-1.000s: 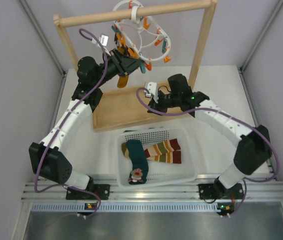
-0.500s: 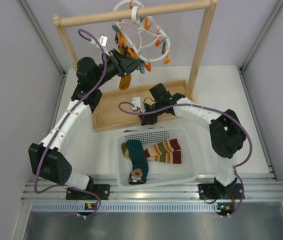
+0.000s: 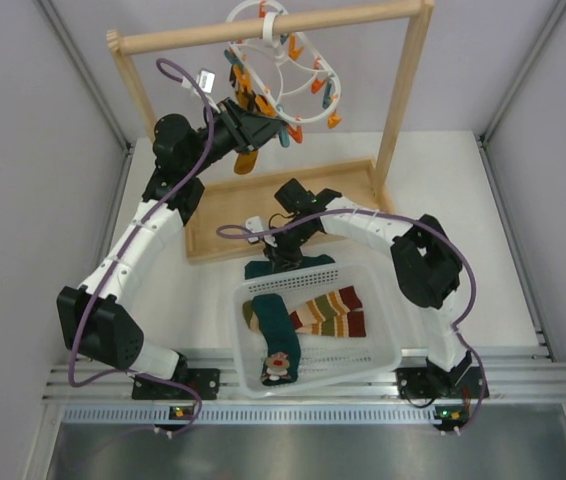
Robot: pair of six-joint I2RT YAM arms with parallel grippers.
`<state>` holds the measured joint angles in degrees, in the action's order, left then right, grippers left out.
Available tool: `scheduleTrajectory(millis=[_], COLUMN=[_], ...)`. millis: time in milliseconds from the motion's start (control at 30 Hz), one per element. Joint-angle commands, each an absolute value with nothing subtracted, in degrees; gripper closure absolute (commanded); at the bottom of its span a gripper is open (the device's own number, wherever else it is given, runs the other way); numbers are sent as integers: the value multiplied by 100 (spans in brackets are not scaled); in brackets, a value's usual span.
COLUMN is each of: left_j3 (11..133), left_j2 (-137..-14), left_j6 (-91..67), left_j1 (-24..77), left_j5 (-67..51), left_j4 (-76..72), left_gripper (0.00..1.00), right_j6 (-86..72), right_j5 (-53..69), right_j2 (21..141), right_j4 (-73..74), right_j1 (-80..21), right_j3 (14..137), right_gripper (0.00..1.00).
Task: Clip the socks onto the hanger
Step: Pick up the sock at the center of the board.
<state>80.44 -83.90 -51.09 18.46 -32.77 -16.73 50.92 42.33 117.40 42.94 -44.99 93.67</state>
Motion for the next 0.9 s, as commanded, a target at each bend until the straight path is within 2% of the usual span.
scheduleTrajectory(millis=[0, 167, 267, 400, 467, 567, 600, 733, 867], left_j3=[8068, 8060, 8060, 8060, 8060, 8060, 8060, 8060, 8042], left_j2=[-8288, -8297, -8306, -8306, -8314, -8314, -8323, -8314, -8279], left_j6=[-5159, -5150, -5142, -5150, -5177, -5177, -5177, -5203, -5194], left_j1=[1749, 1740, 1740, 1731, 1723, 1714, 1705, 1705, 1705], left_j5=[-2997, -2988, -2988, -2979, -2979, -2979, -2988, -3015, -3015], left_j4=[-1942, -1934, -1925, -1925, -1925, -1916, -1907, -1916, -1925], left_gripper=[82, 82, 82, 82, 82, 82, 82, 82, 82], right_j6=[5019, 4625, 4413, 4509, 4605, 4640, 4615, 4089, 3657], right_j5=[4097, 3421, 2877, 2392, 2172, 2013, 1978, 2012, 2555], right_j2=[11839, 11918, 11769, 11672, 11654, 11619, 11515, 11075, 10425], right_j4=[3965, 2974, 2148, 1706, 1644, 1477, 1390, 1546, 2011], right_j1=[-4579, -4720, -4834, -5001, -5097, -5133, -5124, -4879, -4527], right_j3=[9361, 9142, 8649, 8175, 8069, 7893, 7832, 8085, 8621], right_gripper=[72, 73, 70, 63, 63, 84, 99, 100, 100])
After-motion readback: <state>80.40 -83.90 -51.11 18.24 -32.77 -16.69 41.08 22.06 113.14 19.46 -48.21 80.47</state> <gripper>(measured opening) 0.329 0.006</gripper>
